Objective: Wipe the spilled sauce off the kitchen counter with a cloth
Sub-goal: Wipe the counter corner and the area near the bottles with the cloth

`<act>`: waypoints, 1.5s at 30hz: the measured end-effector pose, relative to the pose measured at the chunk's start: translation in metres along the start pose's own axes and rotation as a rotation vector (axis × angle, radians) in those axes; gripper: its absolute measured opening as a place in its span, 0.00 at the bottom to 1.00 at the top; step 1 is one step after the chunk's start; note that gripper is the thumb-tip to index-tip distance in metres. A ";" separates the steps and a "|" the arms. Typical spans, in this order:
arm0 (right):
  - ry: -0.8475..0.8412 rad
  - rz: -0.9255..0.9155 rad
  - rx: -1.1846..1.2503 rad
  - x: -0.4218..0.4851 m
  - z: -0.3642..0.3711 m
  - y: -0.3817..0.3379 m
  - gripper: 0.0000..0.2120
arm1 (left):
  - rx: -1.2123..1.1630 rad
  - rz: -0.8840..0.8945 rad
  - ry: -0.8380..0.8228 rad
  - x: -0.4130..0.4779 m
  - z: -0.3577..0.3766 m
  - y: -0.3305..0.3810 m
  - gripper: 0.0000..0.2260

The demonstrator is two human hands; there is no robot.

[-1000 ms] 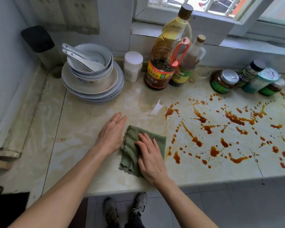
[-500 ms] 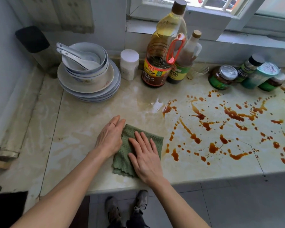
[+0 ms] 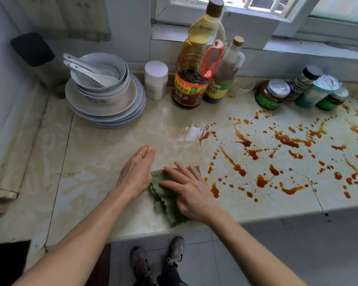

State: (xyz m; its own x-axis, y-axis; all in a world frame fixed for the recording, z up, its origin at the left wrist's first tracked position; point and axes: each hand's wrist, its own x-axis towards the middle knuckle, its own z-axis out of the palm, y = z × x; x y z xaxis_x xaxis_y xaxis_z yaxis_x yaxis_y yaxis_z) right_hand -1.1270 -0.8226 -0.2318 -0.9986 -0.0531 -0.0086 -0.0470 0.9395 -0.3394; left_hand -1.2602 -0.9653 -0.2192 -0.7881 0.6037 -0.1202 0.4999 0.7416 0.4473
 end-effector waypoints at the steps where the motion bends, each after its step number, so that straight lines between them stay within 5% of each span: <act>1: 0.103 0.148 0.087 0.001 0.000 -0.011 0.27 | -0.006 -0.004 0.000 0.000 -0.001 0.002 0.29; 3: 0.314 0.504 0.277 0.005 0.015 -0.037 0.22 | -0.012 -0.010 0.006 0.001 -0.001 0.005 0.29; 5: 0.354 0.653 0.295 0.011 0.038 -0.061 0.24 | -0.013 -0.005 0.017 0.004 -0.002 0.007 0.29; 11: 0.260 0.415 0.015 0.004 0.049 -0.014 0.22 | -0.038 -0.005 0.037 0.008 -0.003 0.008 0.25; 15: 0.255 0.408 0.040 0.001 0.047 -0.014 0.23 | -0.040 -0.010 0.041 0.007 -0.004 0.008 0.26; 20: 0.092 0.102 0.019 -0.020 0.044 -0.003 0.23 | -0.031 -0.008 0.041 0.007 0.000 0.012 0.25; 26: 0.099 0.156 0.006 -0.008 0.030 0.028 0.24 | -0.033 -0.008 0.027 0.004 0.002 0.011 0.26; 33: -0.070 -0.136 -0.030 -0.028 0.012 0.055 0.24 | -0.028 0.015 0.009 -0.002 0.006 0.013 0.26; 36: 0.102 0.007 0.006 -0.028 0.006 0.037 0.24 | -0.028 0.006 0.018 -0.002 0.005 0.012 0.25; 40: 0.321 0.577 0.144 -0.010 0.035 -0.018 0.29 | -0.035 -0.004 0.017 0.000 0.007 0.018 0.25; 45: 0.212 0.398 -0.116 -0.015 0.053 -0.004 0.25 | -0.042 0.022 0.018 0.008 0.013 0.025 0.25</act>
State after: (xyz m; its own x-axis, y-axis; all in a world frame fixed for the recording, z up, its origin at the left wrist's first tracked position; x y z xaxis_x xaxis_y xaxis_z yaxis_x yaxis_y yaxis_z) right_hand -1.1100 -0.8433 -0.2806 -0.9222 0.3786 0.0794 0.3507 0.9048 -0.2415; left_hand -1.2493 -0.9380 -0.2199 -0.7837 0.6139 -0.0945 0.5018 0.7155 0.4861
